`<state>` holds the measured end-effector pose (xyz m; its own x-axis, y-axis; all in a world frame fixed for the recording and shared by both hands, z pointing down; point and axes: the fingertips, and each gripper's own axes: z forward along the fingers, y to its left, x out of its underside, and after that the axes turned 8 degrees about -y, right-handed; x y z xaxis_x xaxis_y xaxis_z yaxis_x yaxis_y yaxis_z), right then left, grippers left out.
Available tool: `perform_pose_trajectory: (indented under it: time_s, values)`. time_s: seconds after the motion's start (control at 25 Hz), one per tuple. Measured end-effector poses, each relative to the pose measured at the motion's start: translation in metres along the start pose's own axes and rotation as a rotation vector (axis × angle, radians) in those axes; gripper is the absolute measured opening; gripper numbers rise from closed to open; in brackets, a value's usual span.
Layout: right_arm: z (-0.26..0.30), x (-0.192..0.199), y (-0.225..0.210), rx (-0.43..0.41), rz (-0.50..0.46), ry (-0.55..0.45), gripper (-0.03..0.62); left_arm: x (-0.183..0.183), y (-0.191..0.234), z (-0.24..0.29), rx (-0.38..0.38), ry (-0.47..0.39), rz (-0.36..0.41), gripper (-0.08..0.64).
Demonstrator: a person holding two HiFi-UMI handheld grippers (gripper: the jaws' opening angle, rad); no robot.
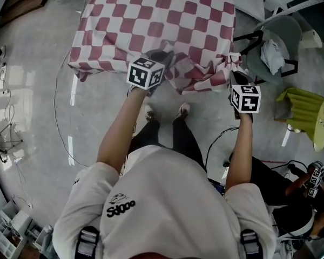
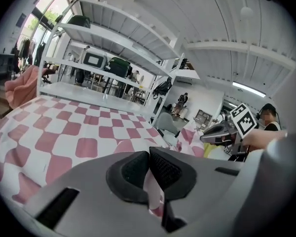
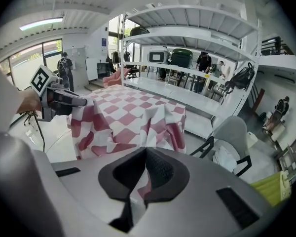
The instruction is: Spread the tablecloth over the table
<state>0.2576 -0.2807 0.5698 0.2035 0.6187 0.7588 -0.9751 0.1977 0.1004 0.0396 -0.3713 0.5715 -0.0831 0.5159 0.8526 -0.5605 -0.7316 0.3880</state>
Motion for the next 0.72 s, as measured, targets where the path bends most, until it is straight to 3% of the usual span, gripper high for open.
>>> perform_pose_trajectory:
  time_s: [0.36, 0.72]
  values:
    - [-0.051, 0.027, 0.001, -0.094, -0.056, -0.036, 0.026, 0.015, -0.038, -0.043, -0.116, -0.071, -0.022, 0.029]
    - [-0.105, 0.062, -0.006, -0.254, -0.139, -0.106, 0.026, 0.061, -0.075, -0.098, -0.361, -0.112, -0.054, 0.029]
